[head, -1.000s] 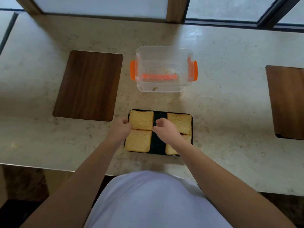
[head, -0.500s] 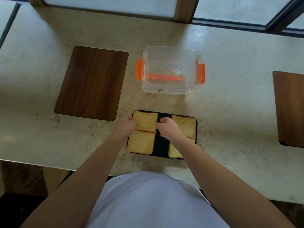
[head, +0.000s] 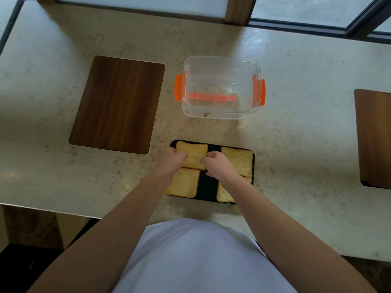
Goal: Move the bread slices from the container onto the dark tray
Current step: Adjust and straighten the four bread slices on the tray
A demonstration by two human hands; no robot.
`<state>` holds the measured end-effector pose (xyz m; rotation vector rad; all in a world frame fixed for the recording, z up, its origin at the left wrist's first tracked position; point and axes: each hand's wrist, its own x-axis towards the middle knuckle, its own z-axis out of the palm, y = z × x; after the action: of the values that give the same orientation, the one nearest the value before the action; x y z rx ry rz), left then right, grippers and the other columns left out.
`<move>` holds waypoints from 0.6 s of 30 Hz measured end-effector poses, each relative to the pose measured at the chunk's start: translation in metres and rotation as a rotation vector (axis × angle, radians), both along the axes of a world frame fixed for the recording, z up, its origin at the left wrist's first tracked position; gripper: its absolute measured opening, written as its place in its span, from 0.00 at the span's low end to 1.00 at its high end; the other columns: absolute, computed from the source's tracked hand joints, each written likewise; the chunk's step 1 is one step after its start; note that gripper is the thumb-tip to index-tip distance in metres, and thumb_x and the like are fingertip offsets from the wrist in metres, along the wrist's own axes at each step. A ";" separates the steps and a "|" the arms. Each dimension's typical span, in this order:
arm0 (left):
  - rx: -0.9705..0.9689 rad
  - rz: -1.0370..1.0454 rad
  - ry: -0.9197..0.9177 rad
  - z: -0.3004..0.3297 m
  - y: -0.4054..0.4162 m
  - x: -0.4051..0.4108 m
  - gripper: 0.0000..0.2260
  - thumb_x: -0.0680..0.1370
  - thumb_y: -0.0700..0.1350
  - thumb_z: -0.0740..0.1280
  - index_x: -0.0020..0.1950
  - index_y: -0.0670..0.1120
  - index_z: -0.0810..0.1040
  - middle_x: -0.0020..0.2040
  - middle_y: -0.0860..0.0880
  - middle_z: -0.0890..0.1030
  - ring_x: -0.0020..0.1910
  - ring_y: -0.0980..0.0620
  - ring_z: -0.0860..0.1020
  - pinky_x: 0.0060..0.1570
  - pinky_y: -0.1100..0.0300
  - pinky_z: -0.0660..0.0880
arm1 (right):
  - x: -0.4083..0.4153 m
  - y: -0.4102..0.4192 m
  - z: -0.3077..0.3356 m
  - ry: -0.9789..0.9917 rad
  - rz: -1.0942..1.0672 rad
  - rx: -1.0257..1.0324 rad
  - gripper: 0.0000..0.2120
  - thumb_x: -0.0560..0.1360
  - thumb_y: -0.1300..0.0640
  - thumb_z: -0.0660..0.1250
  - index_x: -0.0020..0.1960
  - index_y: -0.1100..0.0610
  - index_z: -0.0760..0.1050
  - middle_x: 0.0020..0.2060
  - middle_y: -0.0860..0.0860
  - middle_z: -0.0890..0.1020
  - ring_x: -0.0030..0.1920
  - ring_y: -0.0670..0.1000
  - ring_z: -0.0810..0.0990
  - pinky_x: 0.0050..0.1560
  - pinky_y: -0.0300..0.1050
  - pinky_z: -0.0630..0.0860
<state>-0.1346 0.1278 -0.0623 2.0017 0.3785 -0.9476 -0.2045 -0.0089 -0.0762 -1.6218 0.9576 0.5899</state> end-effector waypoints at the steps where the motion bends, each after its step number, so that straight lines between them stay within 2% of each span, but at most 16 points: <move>1: -0.006 -0.009 0.004 -0.001 -0.001 0.000 0.09 0.76 0.45 0.67 0.41 0.51 0.67 0.38 0.55 0.66 0.36 0.58 0.67 0.37 0.56 0.65 | -0.001 -0.001 0.000 0.000 -0.003 -0.001 0.32 0.74 0.52 0.64 0.76 0.58 0.63 0.62 0.55 0.78 0.59 0.53 0.77 0.61 0.56 0.78; 2: -0.013 -0.017 0.005 0.000 -0.002 0.000 0.06 0.76 0.45 0.67 0.47 0.49 0.69 0.40 0.56 0.68 0.40 0.56 0.70 0.42 0.55 0.66 | -0.002 -0.003 0.001 0.000 -0.005 -0.002 0.32 0.75 0.52 0.64 0.77 0.58 0.63 0.59 0.54 0.79 0.56 0.52 0.78 0.60 0.56 0.78; 4: -0.017 -0.033 0.002 -0.001 -0.004 0.001 0.09 0.76 0.46 0.67 0.53 0.49 0.69 0.43 0.57 0.70 0.47 0.53 0.71 0.47 0.54 0.66 | -0.004 -0.005 0.002 -0.001 -0.005 -0.008 0.32 0.75 0.52 0.64 0.77 0.58 0.63 0.50 0.49 0.79 0.48 0.47 0.78 0.58 0.55 0.80; 7: -0.020 -0.033 0.001 -0.005 -0.005 0.001 0.04 0.77 0.46 0.67 0.46 0.50 0.72 0.41 0.55 0.69 0.42 0.56 0.70 0.40 0.57 0.67 | -0.005 -0.006 0.003 -0.007 -0.002 -0.013 0.31 0.75 0.53 0.63 0.77 0.59 0.63 0.48 0.49 0.79 0.46 0.46 0.78 0.56 0.54 0.81; 8: -0.022 -0.040 0.007 -0.004 -0.005 0.000 0.04 0.77 0.46 0.66 0.49 0.48 0.74 0.43 0.55 0.71 0.43 0.55 0.70 0.41 0.57 0.67 | -0.006 -0.006 0.004 -0.010 -0.002 -0.011 0.31 0.75 0.53 0.63 0.77 0.59 0.63 0.49 0.50 0.79 0.47 0.47 0.79 0.57 0.54 0.81; 9: -0.031 -0.039 0.017 -0.005 -0.005 -0.001 0.10 0.77 0.46 0.66 0.57 0.46 0.75 0.48 0.53 0.73 0.46 0.54 0.71 0.45 0.55 0.68 | -0.006 -0.006 0.004 -0.013 -0.002 -0.010 0.31 0.76 0.54 0.62 0.77 0.59 0.63 0.51 0.51 0.79 0.48 0.48 0.79 0.58 0.54 0.80; 11: -0.023 -0.033 0.042 -0.007 -0.002 -0.002 0.23 0.77 0.47 0.66 0.71 0.44 0.70 0.61 0.48 0.74 0.55 0.52 0.70 0.52 0.53 0.66 | -0.006 -0.006 0.007 -0.019 0.002 -0.006 0.30 0.76 0.54 0.62 0.77 0.59 0.63 0.55 0.52 0.79 0.50 0.49 0.79 0.58 0.54 0.80; 14: -0.021 -0.036 0.004 -0.005 0.005 -0.006 0.27 0.77 0.49 0.65 0.75 0.45 0.66 0.70 0.46 0.71 0.59 0.51 0.69 0.54 0.54 0.66 | -0.008 -0.005 0.012 -0.030 0.027 -0.008 0.29 0.77 0.54 0.61 0.77 0.58 0.62 0.52 0.50 0.79 0.46 0.47 0.79 0.50 0.47 0.81; 16: -0.006 -0.043 -0.029 -0.003 0.012 -0.009 0.26 0.77 0.49 0.65 0.74 0.45 0.67 0.68 0.48 0.73 0.58 0.53 0.70 0.54 0.55 0.67 | -0.013 -0.004 0.016 -0.053 0.040 -0.036 0.29 0.78 0.53 0.62 0.77 0.58 0.62 0.58 0.50 0.78 0.45 0.44 0.77 0.40 0.40 0.76; 17: -0.004 -0.033 -0.041 -0.003 0.018 -0.011 0.22 0.78 0.48 0.63 0.72 0.46 0.71 0.63 0.49 0.75 0.56 0.53 0.71 0.53 0.55 0.68 | -0.017 -0.003 0.018 -0.072 0.041 -0.065 0.28 0.78 0.53 0.62 0.76 0.58 0.63 0.63 0.52 0.76 0.45 0.43 0.75 0.38 0.38 0.73; 18: -0.003 -0.020 -0.055 -0.002 0.023 -0.014 0.16 0.79 0.48 0.61 0.65 0.47 0.75 0.57 0.50 0.77 0.51 0.53 0.73 0.49 0.55 0.69 | -0.022 -0.001 0.019 -0.095 0.044 -0.103 0.27 0.78 0.53 0.62 0.76 0.58 0.64 0.67 0.53 0.75 0.47 0.44 0.74 0.39 0.37 0.71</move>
<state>-0.1481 0.1510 -0.0648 2.0277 0.3274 -0.9028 -0.2262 -0.0097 -0.0571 -1.7505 0.8964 0.4952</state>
